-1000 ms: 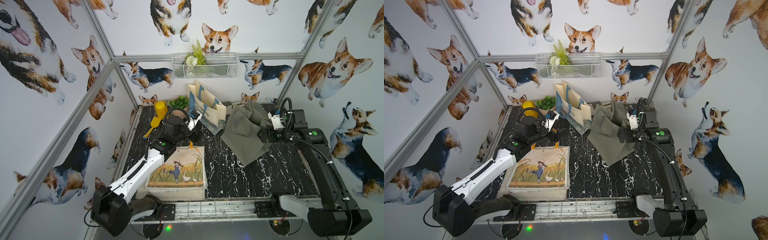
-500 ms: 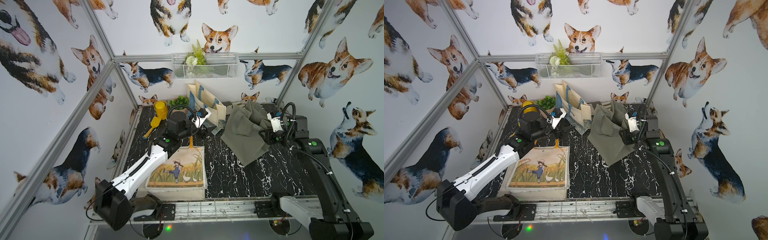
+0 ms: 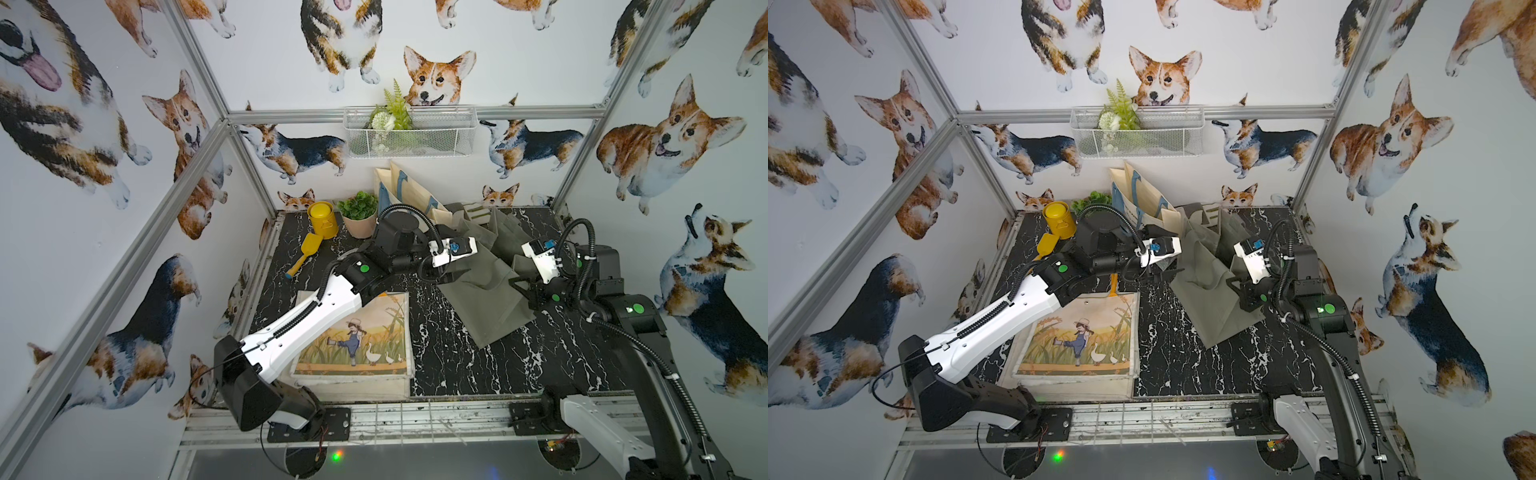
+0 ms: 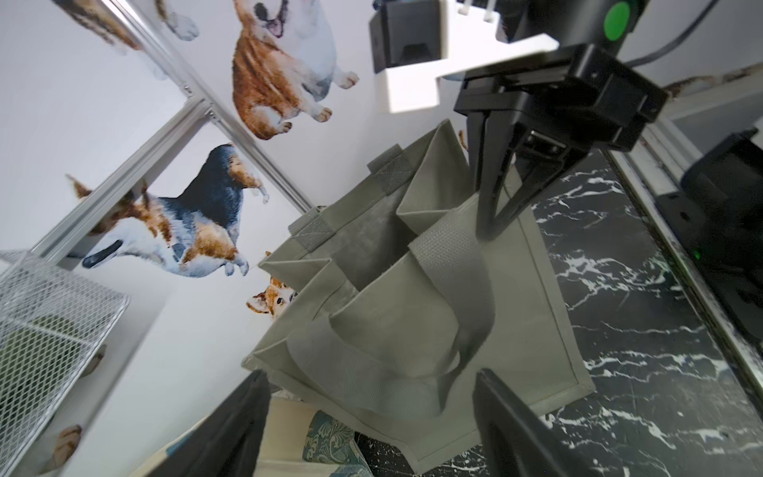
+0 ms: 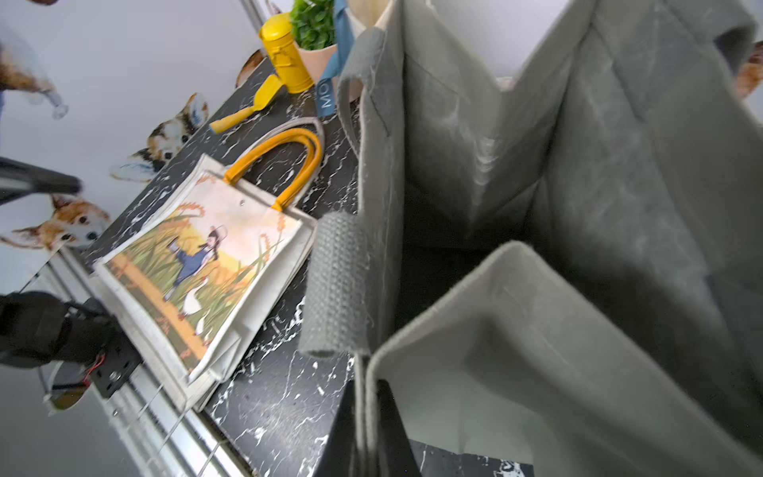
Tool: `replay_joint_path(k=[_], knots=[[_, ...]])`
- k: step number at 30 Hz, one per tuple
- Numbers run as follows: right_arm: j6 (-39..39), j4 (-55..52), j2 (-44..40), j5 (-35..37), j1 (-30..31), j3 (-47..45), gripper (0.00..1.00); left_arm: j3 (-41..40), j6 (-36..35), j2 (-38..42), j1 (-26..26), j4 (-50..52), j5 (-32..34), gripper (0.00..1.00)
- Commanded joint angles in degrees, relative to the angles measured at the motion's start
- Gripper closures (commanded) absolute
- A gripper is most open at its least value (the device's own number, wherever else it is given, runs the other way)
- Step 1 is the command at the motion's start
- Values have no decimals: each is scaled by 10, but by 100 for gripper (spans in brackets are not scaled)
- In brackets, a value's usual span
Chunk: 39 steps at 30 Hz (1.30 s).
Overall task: Put away the canvas bag
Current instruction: Move the canvas bag to the center of the board, then pick up the canvas bag from the center of the board.
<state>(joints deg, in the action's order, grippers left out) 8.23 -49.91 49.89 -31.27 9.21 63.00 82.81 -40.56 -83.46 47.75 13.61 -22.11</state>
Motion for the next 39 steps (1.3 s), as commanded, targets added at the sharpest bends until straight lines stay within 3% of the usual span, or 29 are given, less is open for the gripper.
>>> replay_joint_path(k=[1, 6, 8, 10, 17, 19, 26, 30, 34, 39], knots=[[11, -46, -7, -21, 35, -7, 100, 7, -81, -6, 6, 50, 21, 17], [-1, -58, -14, -7, 40, -12, 97, 24, -98, -19, 9, 77, 19, 16], [-12, -60, -21, 12, 40, -11, 63, 27, -104, -24, 11, 86, 14, 15], [-22, -66, -25, 36, 40, -1, 44, 30, -111, -29, 13, 92, 15, 15], [-89, -65, -74, 138, 40, 47, 15, 24, -105, -26, 16, 72, 24, 15], [-103, -68, -89, 157, 40, 53, 0, 24, -105, -27, 16, 70, 22, 15], [-123, -110, -73, 188, 40, 36, 0, 24, -101, -26, 16, 74, 14, 15], [-125, -89, -71, 166, 39, 12, 0, 19, -100, -18, 16, 75, 19, 15], [-112, -63, -87, 87, 39, -5, 0, 10, -100, -5, 16, 72, 28, 15], [-114, -29, -118, 90, 39, -39, 0, 5, -102, 1, 16, 68, 36, 14]])
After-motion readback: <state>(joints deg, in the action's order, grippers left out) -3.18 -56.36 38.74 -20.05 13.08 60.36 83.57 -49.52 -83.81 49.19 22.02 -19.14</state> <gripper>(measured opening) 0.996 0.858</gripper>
